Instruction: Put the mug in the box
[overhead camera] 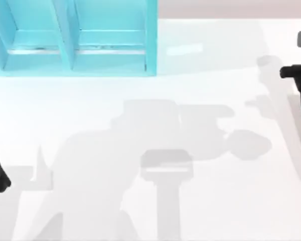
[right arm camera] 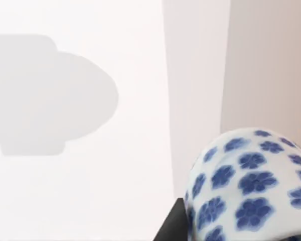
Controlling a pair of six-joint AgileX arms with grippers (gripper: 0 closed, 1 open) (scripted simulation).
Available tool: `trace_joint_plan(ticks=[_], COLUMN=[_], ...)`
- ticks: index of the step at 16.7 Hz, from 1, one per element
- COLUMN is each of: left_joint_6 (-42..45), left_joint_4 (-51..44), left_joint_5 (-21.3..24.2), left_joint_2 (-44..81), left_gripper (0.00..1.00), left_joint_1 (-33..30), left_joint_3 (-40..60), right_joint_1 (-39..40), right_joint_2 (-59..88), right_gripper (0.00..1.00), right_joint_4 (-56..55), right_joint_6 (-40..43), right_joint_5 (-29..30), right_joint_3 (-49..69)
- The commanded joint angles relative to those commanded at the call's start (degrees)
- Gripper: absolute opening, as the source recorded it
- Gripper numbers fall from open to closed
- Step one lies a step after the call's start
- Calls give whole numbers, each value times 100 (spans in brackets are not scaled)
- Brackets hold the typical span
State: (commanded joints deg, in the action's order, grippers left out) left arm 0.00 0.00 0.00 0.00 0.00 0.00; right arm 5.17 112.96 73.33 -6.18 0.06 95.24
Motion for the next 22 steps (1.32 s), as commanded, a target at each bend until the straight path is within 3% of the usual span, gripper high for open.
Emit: trace_joint_plan(ticks=[4,8,16,22], left_joint_6=[0,0,0,0], left_joint_4=[0,0,0,0], left_joint_5=[0,0,0,0], left_joint_2=[0,0,0,0], left_gripper=[100,100,100,100], left_joint_1=[0,0,0,0], left_joint_3=[0,0,0,0], right_joint_1=[-1884,-2915,-3053,-3062], right_joint_2=[-304,-558,-584,-607], right_gripper=[0,0,0,0], right_joint_4=[599,929,873,-278], right_joint_6=[1898,2932,3087,3076], right_joint_5=[3,-6,-4,-6], right_joint_3=[314,433,338,-811])
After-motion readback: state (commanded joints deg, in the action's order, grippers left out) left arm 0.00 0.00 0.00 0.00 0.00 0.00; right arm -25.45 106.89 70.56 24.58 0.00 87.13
